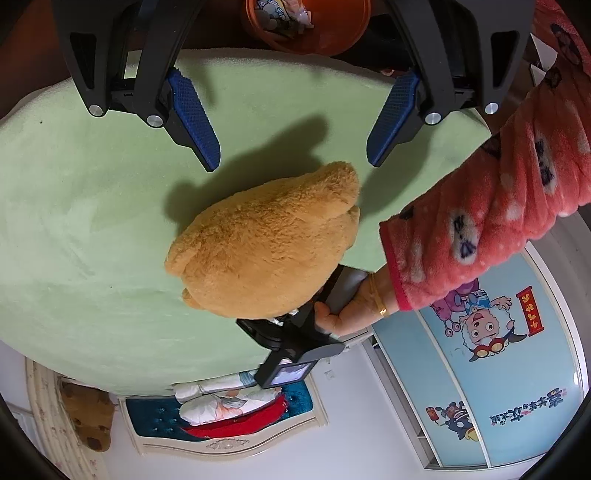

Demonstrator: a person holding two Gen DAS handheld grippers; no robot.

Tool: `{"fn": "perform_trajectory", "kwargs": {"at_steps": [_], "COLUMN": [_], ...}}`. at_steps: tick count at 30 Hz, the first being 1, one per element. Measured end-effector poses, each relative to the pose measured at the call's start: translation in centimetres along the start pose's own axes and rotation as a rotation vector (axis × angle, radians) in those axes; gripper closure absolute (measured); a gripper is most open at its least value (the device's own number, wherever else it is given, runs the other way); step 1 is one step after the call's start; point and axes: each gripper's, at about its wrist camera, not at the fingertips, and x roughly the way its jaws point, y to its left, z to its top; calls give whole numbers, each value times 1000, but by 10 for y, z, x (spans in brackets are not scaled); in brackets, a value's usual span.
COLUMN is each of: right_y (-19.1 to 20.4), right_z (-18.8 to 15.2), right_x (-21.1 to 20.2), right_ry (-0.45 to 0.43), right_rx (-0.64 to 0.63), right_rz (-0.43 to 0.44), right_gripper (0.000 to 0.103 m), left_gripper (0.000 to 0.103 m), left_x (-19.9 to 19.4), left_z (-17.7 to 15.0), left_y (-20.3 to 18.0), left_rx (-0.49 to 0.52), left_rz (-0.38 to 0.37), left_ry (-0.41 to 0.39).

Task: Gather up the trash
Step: 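Grasp the orange teddy bear with the right gripper while the left gripper holds the cylinder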

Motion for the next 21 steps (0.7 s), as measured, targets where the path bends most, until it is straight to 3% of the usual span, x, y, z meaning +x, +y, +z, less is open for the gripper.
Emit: {"fn": "perform_trajectory", "kwargs": {"at_steps": [12, 21], "right_y": [16, -14], "right_z": [3, 12], "right_x": [12, 55], "right_ry": [26, 114], "right_rx": [55, 364], "right_rz": [54, 138], "right_gripper": [23, 23], "left_gripper": [56, 56], "left_x": [-92, -145], "left_z": [-59, -123], "left_y": [38, 51], "left_rx": [-54, -34], "left_rz": [-77, -16], "left_ry": [-153, -231]}}
